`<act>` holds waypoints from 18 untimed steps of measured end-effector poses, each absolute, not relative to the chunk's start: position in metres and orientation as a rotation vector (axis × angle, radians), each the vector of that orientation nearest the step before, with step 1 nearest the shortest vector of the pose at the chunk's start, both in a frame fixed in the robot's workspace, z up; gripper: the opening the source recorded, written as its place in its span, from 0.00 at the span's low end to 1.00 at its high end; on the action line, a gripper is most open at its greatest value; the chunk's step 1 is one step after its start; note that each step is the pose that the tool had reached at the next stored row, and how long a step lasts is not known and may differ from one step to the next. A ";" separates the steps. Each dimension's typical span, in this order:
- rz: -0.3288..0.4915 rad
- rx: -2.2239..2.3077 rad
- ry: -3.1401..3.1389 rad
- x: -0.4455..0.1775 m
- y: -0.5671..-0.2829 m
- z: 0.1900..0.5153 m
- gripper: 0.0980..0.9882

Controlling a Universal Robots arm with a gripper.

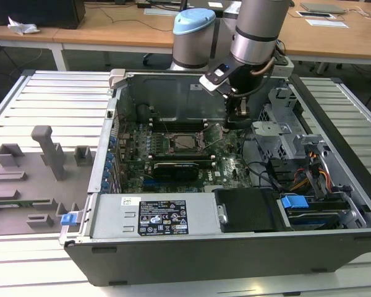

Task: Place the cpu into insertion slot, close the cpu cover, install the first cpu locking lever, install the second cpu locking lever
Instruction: 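Close the cpu cover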

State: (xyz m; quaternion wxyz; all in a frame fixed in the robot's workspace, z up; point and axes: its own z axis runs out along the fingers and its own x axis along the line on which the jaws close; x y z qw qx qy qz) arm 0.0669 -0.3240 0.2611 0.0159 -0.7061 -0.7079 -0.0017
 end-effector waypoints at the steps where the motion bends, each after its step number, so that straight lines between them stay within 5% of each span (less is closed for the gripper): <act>1: -0.005 -2.186 -2.212 0.067 -0.324 0.261 0.01; 18: -0.015 -2.229 -2.180 0.070 -0.320 0.240 0.01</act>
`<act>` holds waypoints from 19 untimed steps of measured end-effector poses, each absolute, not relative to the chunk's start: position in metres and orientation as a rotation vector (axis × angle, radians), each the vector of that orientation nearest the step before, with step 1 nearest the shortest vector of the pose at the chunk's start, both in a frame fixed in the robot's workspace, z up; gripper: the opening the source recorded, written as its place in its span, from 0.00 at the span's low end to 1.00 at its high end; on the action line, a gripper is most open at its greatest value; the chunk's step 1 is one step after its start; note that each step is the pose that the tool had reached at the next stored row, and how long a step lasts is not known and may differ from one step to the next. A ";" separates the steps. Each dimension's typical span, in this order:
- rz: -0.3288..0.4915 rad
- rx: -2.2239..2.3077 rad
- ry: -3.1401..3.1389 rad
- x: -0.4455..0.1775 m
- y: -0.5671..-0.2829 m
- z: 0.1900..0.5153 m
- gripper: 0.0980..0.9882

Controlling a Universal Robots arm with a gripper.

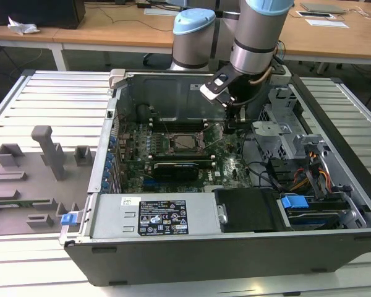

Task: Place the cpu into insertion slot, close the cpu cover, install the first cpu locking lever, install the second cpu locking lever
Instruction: 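Close the cpu cover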

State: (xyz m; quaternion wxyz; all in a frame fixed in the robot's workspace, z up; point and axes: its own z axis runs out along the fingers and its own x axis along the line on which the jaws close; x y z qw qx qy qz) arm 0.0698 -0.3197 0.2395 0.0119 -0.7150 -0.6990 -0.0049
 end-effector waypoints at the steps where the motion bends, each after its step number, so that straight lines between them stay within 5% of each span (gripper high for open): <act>1: -0.015 -2.230 -2.179 0.070 -0.320 0.240 0.01; 8: 0.142 -2.154 -2.102 0.073 -0.320 0.239 0.01; 19: 0.125 -2.177 -2.123 0.048 -0.312 0.239 0.01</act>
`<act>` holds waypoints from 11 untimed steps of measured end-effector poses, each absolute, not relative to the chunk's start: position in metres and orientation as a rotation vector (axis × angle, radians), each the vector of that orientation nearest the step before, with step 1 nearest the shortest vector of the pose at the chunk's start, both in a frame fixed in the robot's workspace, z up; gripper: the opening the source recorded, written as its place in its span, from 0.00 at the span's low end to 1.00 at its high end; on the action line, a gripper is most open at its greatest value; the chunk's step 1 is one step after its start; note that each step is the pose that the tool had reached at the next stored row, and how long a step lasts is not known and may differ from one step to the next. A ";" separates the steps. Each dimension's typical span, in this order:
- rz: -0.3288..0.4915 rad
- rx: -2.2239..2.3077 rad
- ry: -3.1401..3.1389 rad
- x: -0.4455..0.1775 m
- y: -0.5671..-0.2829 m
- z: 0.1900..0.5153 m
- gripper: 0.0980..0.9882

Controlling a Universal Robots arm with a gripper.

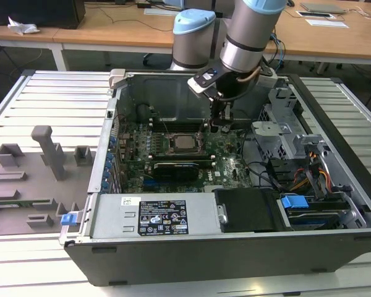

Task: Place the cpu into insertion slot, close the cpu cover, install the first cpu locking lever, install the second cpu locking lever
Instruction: 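Close the cpu cover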

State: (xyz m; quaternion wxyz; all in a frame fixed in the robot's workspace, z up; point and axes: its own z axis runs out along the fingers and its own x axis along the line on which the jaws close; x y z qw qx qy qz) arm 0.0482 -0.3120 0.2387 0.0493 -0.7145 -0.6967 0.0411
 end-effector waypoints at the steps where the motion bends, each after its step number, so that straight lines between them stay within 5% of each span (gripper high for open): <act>1: 0.123 -2.180 -2.126 0.046 -0.311 0.239 0.01; 11: 0.083 -2.208 -2.152 0.022 -0.306 0.239 0.01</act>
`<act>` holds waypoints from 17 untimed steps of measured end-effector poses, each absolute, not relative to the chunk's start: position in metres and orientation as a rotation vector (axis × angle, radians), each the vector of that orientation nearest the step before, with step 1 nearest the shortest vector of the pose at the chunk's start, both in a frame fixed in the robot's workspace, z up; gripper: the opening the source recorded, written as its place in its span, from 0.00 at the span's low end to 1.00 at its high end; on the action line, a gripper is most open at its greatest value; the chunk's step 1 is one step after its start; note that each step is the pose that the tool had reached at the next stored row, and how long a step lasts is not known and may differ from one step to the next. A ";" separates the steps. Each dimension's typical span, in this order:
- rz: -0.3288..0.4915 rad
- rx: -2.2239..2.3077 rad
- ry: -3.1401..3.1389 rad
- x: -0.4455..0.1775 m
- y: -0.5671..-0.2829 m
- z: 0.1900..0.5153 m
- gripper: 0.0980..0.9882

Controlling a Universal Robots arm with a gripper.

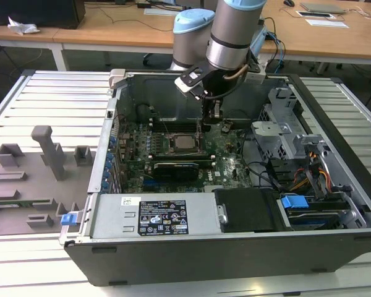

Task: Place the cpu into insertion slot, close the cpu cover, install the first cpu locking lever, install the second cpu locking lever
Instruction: 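Close the cpu cover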

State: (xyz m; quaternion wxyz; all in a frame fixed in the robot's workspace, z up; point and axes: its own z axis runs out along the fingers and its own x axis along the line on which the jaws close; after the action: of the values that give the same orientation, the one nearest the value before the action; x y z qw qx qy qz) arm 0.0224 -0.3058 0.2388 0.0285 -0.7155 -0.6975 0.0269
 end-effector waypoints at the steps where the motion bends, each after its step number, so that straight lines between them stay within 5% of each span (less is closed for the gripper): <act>1: 0.077 -2.211 -2.155 0.021 -0.305 0.239 0.01; 17: -0.016 -2.251 -2.200 -0.021 -0.309 0.232 0.01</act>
State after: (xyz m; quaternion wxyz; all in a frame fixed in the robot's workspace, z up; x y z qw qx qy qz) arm -0.0210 -0.3088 0.2324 -0.0028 -0.7152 -0.6989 -0.0051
